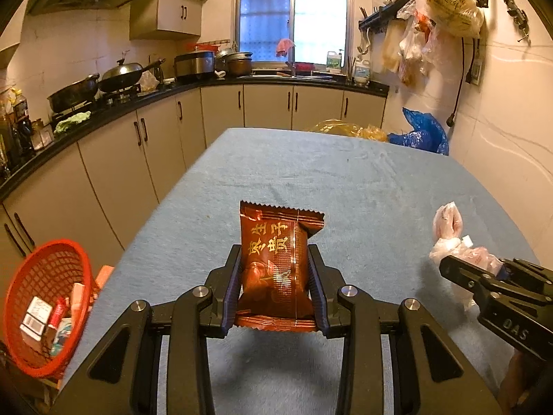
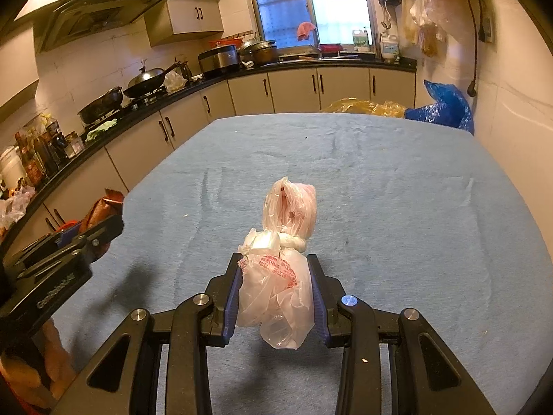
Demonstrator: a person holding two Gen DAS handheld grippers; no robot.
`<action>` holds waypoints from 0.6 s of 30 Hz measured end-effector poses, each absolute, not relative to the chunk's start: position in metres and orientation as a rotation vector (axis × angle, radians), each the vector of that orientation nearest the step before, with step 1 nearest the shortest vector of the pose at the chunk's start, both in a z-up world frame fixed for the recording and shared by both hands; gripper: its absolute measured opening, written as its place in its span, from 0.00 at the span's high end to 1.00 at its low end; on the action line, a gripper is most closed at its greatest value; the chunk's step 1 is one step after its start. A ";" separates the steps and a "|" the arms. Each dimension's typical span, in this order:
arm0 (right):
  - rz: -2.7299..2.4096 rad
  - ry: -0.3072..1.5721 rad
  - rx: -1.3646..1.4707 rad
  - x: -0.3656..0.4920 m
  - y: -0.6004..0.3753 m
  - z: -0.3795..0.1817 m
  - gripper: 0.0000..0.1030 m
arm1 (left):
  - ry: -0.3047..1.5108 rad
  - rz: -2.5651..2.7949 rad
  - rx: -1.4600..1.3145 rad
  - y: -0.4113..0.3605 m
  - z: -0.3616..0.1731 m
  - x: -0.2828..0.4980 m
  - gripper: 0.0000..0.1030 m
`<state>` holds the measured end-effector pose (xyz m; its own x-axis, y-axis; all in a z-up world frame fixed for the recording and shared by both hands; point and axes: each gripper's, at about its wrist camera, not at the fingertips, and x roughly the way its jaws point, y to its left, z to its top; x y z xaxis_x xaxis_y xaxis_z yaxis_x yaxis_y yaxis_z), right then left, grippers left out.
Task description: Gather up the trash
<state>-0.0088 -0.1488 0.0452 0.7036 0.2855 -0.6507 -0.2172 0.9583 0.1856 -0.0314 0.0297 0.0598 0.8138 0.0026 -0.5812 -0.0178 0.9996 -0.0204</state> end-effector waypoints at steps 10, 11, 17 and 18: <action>0.372 0.742 0.099 -0.035 -0.114 0.070 0.63 | 0.593 0.021 -0.080 0.076 0.092 -0.070 0.67; 0.387 0.739 0.093 -0.037 -0.107 0.073 0.63 | 0.590 0.028 -0.085 0.082 0.094 -0.073 0.66; 0.502 0.760 0.071 -0.040 -0.059 0.086 0.63 | 0.570 0.134 -0.125 0.143 0.104 -0.096 0.66; 0.523 0.765 0.065 -0.040 -0.049 0.088 0.63 | 0.570 0.153 -0.131 0.154 0.104 -0.099 0.66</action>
